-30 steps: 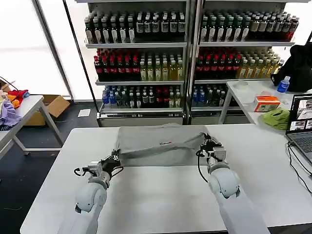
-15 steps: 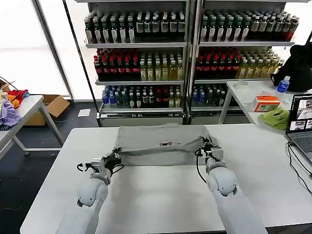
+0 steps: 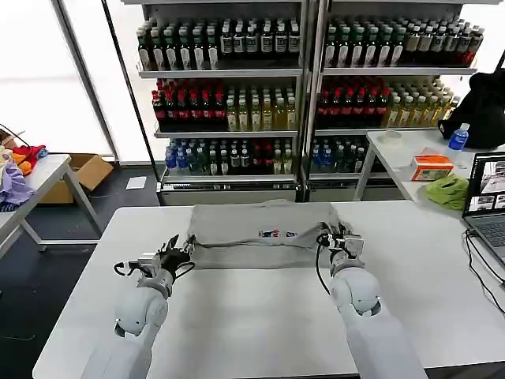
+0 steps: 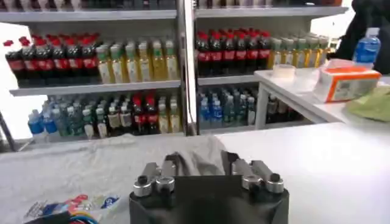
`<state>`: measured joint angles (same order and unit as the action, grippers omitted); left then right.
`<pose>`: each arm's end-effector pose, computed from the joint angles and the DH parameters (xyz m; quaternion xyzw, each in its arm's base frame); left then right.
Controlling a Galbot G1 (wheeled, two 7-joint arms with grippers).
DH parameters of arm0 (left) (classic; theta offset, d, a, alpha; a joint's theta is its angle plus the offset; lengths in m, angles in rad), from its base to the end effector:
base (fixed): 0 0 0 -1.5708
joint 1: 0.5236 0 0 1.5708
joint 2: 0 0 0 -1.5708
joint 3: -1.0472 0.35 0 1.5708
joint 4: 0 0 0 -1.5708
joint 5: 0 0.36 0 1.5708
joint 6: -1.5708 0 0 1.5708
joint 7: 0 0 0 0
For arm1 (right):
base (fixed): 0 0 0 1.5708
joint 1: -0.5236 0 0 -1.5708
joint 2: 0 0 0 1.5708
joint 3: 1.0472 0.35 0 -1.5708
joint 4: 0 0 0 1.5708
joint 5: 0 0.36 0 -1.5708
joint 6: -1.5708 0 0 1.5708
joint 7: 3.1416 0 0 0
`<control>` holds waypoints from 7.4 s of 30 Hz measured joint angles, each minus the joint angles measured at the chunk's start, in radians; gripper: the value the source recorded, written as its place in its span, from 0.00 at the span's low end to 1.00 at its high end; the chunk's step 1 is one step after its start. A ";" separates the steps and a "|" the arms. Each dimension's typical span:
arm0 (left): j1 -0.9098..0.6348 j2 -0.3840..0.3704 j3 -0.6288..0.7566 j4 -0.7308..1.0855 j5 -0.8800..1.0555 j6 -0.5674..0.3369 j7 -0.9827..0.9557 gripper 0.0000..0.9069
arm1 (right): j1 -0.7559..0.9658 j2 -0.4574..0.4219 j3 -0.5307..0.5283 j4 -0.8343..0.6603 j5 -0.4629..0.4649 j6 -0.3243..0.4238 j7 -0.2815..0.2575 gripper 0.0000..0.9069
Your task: Fold and organize the clothes.
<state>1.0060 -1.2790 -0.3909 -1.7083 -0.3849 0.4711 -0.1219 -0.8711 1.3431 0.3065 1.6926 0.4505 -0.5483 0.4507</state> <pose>0.3656 0.0413 -0.2867 -0.0354 -0.9844 0.0172 0.1717 0.3989 0.0059 -0.2497 -0.0656 -0.9825 -0.0282 0.1723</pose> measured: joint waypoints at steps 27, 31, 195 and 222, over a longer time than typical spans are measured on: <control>0.089 0.004 -0.027 -0.117 -0.013 0.065 -0.001 1.00 | -0.090 -0.052 0.012 0.123 0.052 -0.005 0.084 1.00; 0.110 -0.003 -0.027 -0.123 0.002 0.070 -0.002 1.00 | -0.147 -0.078 0.021 0.138 0.026 -0.013 0.088 1.00; 0.135 0.192 -0.031 -0.227 -0.145 0.029 0.103 1.00 | 0.052 -0.298 -0.036 0.006 0.005 0.013 -0.181 1.00; -0.167 0.199 0.167 0.189 -0.155 0.094 0.107 0.77 | 0.344 -0.064 -0.181 -0.541 -0.052 0.035 -0.275 1.00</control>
<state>0.8387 -1.0801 -0.2239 -1.5192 -0.5399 0.5655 -0.0144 -0.5268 1.2791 0.1255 1.1517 0.3989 -0.5128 0.1759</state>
